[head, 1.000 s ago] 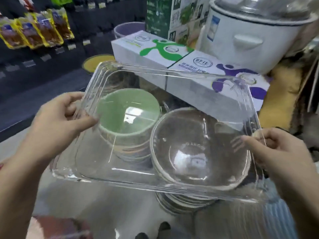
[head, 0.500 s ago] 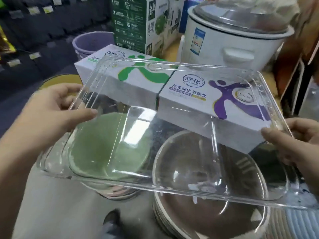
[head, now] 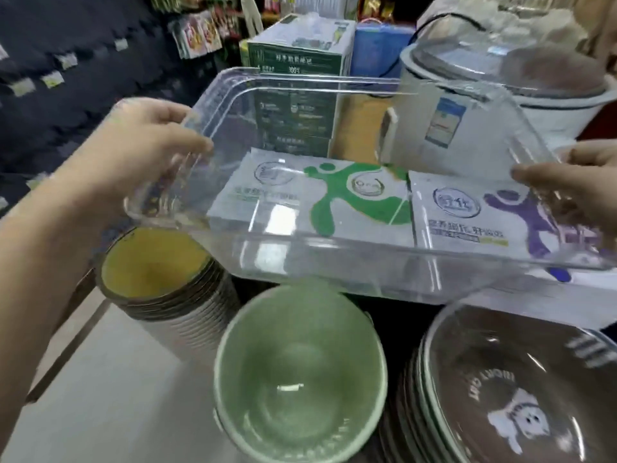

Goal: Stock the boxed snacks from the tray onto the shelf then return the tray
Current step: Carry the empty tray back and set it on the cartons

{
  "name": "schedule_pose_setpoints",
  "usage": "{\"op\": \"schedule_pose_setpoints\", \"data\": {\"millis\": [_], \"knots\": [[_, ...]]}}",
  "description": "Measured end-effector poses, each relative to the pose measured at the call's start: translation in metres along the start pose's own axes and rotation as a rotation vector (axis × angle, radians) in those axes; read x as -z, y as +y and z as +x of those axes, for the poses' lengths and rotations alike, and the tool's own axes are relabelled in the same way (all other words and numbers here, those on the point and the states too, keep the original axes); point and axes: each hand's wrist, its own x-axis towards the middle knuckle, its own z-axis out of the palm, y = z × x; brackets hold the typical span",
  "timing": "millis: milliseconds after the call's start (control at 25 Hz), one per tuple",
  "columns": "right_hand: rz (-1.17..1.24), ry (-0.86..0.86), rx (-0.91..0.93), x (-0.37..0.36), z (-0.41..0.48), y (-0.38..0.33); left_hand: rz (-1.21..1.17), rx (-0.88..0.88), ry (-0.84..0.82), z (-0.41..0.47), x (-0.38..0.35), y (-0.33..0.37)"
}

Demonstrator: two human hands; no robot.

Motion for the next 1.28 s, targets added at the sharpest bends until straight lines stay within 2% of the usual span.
{"op": "schedule_pose_setpoints", "data": {"millis": [80, 280, 480, 800, 1040, 1200, 1280], "knots": [[-0.013, 0.054, 0.001, -0.024, 0.028, -0.01, 0.05, 0.011, -0.006, 0.031, 0.006, -0.005], [-0.082, 0.026, -0.05, -0.071, 0.077, -0.027, 0.118, 0.05, -0.023, 0.098, 0.011, -0.021], [-0.113, 0.043, -0.053, -0.095, 0.098, -0.034, 0.086, 0.067, -0.053, 0.143, 0.012, -0.041], [-0.057, 0.036, -0.053, -0.098, 0.103, -0.019, 0.049, 0.115, -0.074, 0.154, 0.001, -0.07], [0.0, -0.038, -0.116, -0.1, 0.103, -0.019, 0.084, 0.121, -0.072, 0.156, -0.001, -0.07], [0.177, -0.158, -0.229, -0.096, 0.101, -0.019, 0.18, 0.088, -0.043, 0.147, 0.001, -0.064], [0.227, -0.147, -0.244, -0.092, 0.096, -0.021, 0.197, 0.073, -0.036, 0.145, 0.003, -0.065]]}}
